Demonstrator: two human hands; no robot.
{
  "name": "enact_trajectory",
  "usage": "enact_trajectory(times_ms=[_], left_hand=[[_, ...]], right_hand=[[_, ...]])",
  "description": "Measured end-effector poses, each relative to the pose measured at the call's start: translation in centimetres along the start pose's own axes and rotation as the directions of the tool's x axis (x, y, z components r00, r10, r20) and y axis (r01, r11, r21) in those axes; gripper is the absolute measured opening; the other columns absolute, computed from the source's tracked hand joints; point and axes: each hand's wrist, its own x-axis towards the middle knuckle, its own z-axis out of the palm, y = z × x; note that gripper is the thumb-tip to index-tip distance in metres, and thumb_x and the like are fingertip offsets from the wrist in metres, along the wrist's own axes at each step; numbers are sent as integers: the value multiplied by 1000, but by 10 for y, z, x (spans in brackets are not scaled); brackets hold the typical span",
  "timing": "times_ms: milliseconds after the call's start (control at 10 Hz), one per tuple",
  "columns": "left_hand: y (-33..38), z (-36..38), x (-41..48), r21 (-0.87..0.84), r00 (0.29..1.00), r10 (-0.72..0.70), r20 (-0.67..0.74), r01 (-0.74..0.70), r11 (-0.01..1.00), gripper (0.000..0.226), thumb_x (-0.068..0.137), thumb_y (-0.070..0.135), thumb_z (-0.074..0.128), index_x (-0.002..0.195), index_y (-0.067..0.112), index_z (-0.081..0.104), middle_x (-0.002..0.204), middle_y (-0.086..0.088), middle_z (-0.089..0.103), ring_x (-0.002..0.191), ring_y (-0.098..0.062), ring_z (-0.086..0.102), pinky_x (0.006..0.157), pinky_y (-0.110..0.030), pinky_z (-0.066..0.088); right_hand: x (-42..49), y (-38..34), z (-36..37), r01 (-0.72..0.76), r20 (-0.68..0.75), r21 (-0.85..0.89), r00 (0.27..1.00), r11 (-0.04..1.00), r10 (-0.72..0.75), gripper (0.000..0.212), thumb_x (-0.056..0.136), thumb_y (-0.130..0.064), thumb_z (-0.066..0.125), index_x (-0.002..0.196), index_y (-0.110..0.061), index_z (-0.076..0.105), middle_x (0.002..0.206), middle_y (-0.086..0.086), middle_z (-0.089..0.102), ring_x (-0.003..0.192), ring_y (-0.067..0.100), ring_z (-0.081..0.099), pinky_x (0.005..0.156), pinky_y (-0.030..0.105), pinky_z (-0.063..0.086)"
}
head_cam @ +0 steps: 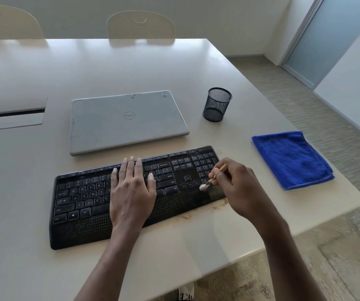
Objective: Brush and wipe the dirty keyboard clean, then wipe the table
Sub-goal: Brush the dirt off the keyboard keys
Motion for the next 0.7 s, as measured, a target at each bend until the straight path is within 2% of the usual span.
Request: enact_trajectory(times_ms=[100, 200, 300, 400, 500, 600, 700], left_hand=[[0, 0, 0, 7, 1000, -1, 2, 1, 1000, 68, 103, 49, 31, 157, 9, 44, 163, -13, 42, 156, -26, 32, 130, -46, 20], [0, 0, 0, 8, 1000, 2, 1, -2, 1000, 69, 103, 49, 30, 157, 9, 44, 163, -13, 43, 156, -26, 32, 130, -47, 21], [1, 0, 0, 8, 1000, 6, 2, -6, 1000, 69, 103, 49, 30, 157, 9, 44, 163, -13, 42, 156, -26, 32, 130, -46, 20], [1, 0, 0, 9, 1000, 0, 2, 0, 1000, 69, 103, 49, 30, 157, 10, 44, 164, -13, 42, 156, -26, 32, 130, -46, 20], [0, 0, 0, 10, 1000, 6, 8, -6, 1000, 69, 103, 50, 29, 158, 9, 43, 164, -13, 41, 156, -26, 31, 130, -46, 20], [0, 0, 0, 11, 1000, 5, 5, -5, 1000, 69, 103, 50, 29, 158, 9, 43, 164, -13, 41, 156, -26, 32, 130, -46, 20], [0, 1, 1, 12, 1000, 3, 3, -3, 1000, 69, 103, 49, 30, 157, 9, 44, 164, -13, 42, 156, -27, 33, 129, -47, 21]], right_hand=[[5, -6, 1, 42, -124, 19, 992, 999, -39, 14, 105, -20, 56, 97, -17, 67, 83, -8, 73, 81, -12, 67, 69, 7, 51], [6, -9, 9, 87, -96, 8, 992, 996, -86, 16, 105, -20, 57, 97, -14, 70, 81, -7, 73, 81, -5, 70, 72, 11, 54], [6, -8, 14, 31, -22, -43, 999, 999, -32, 26, 106, -20, 54, 87, -7, 67, 76, 4, 69, 74, 14, 69, 68, 22, 58], [7, -10, 12, 5, -48, 7, 999, 1000, -5, 26, 106, -18, 54, 87, -5, 66, 77, 6, 68, 72, 9, 69, 64, 11, 54], [10, -10, 16, 54, -60, -68, 997, 996, -58, 21, 105, -21, 57, 91, -11, 70, 76, 1, 71, 74, 10, 70, 72, 30, 59], [9, -8, 9, 10, -10, -48, 1000, 999, -10, 24, 105, -20, 57, 87, -12, 70, 75, 2, 71, 71, 13, 70, 69, 26, 59], [13, -1, -10, -39, -153, -29, 988, 999, 35, 26, 105, -20, 58, 82, -15, 70, 69, -2, 73, 65, 5, 71, 67, 19, 58]])
